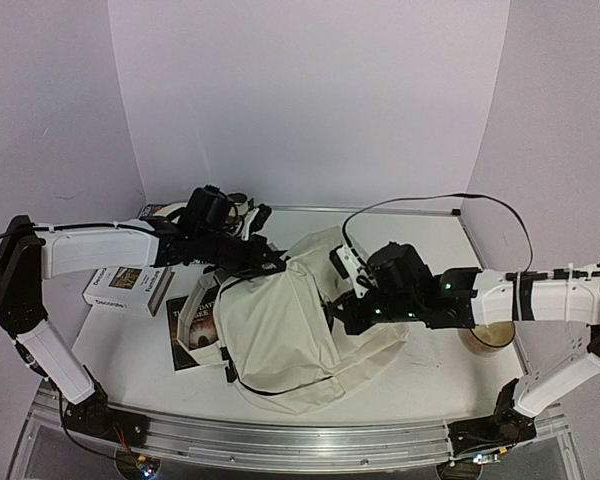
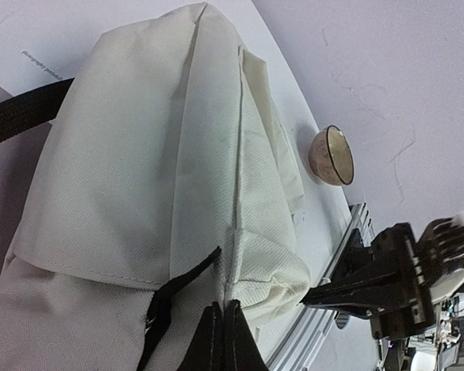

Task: Pack the student bag
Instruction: Zip the lower front pocket of the student bag, then put down the student bag at the center of the board.

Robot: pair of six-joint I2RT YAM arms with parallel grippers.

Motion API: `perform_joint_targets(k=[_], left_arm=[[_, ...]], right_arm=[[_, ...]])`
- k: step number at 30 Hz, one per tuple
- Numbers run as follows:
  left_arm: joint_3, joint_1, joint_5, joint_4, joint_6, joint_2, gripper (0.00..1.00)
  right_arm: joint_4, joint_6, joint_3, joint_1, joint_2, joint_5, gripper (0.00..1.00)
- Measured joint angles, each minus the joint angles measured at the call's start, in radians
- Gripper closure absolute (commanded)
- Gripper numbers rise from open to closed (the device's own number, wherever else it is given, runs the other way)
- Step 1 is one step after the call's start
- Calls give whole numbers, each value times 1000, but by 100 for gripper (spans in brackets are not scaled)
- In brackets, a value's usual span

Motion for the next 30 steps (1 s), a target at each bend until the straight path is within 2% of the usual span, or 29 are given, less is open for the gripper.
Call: perform_joint_targets(k=[8,14,18,24,30], left_arm=[[-26,54,-53,2,-43,-19,100],[-56,57,-74,9,-45,-30,100],[-67,57,-69,9,-52,-33,100],[-67,58,-32,14,-69,-34,100],[-70,34,-51,29,-103,-73,100]], right_arm=[[-12,66,-210,4,-36,0,100],[6,123,-278,3,-160,17,100],[6,154,-291,4,-180,61,100],[-143,115,-184,-27,-191,188,100],[-254,-15,58,-205,-125,235,100]])
